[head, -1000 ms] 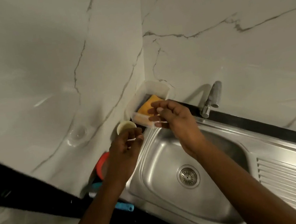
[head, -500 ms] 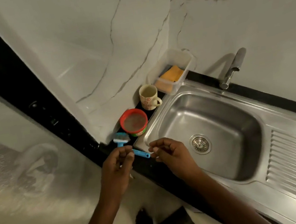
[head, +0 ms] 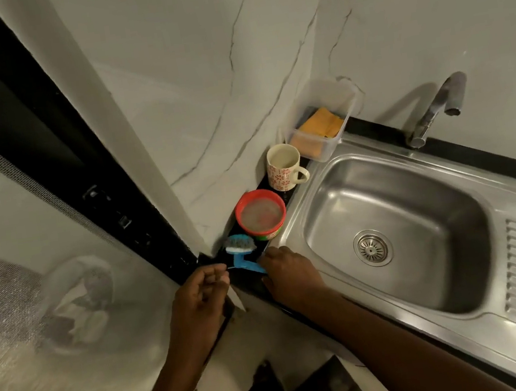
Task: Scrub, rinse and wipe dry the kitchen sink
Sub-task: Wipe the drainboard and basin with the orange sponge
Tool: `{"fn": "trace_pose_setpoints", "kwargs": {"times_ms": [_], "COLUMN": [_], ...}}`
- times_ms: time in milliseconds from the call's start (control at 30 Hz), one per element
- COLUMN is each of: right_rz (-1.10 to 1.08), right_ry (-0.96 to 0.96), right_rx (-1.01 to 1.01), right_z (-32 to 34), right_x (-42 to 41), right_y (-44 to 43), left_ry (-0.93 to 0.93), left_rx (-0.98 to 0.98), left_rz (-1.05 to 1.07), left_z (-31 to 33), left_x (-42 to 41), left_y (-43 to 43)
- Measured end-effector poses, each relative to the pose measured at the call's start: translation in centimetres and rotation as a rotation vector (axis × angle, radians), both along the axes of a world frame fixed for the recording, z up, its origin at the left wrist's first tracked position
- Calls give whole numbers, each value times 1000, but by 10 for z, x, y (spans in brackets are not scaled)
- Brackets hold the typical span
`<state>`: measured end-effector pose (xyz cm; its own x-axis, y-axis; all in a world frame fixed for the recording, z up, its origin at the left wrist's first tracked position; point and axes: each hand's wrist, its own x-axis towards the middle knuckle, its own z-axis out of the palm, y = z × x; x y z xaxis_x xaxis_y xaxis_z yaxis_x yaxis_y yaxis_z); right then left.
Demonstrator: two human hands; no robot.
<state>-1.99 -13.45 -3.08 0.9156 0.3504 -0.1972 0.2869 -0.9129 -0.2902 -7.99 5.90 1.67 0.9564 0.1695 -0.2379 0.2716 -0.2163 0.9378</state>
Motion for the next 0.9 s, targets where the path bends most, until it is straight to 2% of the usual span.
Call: {"fn": "trace_pose_setpoints", "kwargs": {"times_ms": [133,300,400,533,733,800,900], "right_rz": [42,25,-102,-401,-831,-930,-1046], "right_ry": [5,-27,-33,22,305,338,333], "right_rx": [-39,73,274,673,1223,1316,1351], "right_z": [-6,0,20,45,45,40,28], "right_x": [5,-9,-22,-20,16,27,39], "right_y": [3,6,7,12,25,32,42], "left_ry": [-4,-22,-49,-73,-107,-114,-116], "left_rx": [-1,-13,-26,-12,10,10,12], "left_rz": [-5,-21,-33,-60,-123,-127,-133], "left_z": [3,11,17,22,28,27,26], "left_x": [12,19,22,31,48,51,54], "left_y": [2,1,-1,-5,-14,-14,-14]}}
